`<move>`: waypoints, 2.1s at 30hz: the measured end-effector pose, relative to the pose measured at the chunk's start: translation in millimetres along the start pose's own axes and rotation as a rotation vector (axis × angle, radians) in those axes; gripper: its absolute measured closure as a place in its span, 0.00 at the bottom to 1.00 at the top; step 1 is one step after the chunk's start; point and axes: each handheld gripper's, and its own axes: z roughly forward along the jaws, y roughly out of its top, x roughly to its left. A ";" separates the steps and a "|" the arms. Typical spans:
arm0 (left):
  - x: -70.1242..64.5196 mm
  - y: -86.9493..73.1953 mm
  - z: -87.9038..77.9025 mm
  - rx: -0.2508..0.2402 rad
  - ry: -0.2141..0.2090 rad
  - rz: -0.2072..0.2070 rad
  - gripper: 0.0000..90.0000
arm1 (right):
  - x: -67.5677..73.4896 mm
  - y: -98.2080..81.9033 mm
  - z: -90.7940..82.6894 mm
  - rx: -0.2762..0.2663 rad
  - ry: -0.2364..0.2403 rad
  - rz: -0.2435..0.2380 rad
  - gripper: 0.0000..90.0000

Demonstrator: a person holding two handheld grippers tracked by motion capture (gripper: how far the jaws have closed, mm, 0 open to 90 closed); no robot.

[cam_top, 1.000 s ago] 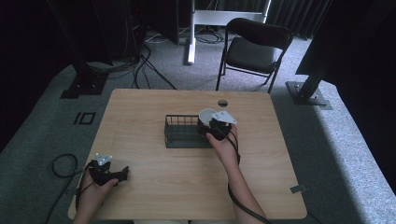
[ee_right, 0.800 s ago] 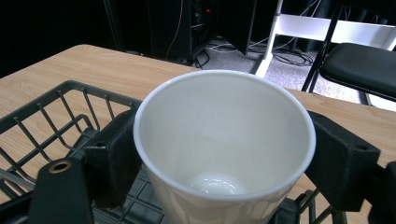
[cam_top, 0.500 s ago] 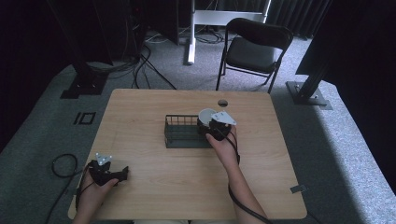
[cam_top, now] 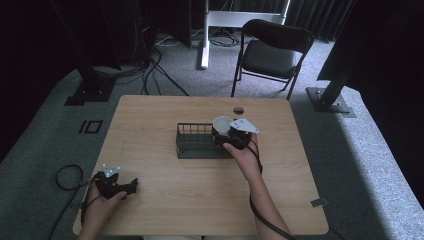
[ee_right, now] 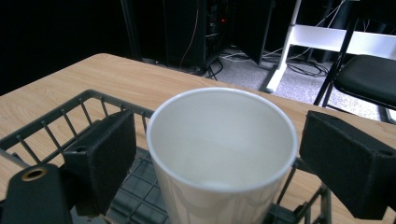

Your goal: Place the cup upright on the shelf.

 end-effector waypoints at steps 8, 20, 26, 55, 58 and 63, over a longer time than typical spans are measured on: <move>0.0 0.0 0.0 0.000 0.000 0.000 0.01 | -7.2 -6.1 -8.8 -0.003 0.007 -0.024 0.12; 0.0 0.0 0.0 0.000 0.000 0.000 0.01 | -19.2 -14.9 -25.0 0.007 0.021 -0.031 0.12; 0.0 0.0 0.0 0.000 0.000 0.000 0.01 | -24.1 -21.7 -30.7 0.026 0.022 -0.041 0.12; 0.0 0.0 0.0 0.001 0.001 0.000 0.01 | -64.1 -49.0 -77.9 0.037 0.048 -0.041 0.12; 0.0 0.0 0.0 0.001 0.000 0.001 0.01 | -70.3 -56.4 -83.1 0.043 0.046 -0.031 0.12; 0.0 0.0 0.0 0.001 0.001 0.001 0.01 | -79.8 -68.9 -89.3 0.058 0.047 -0.021 0.12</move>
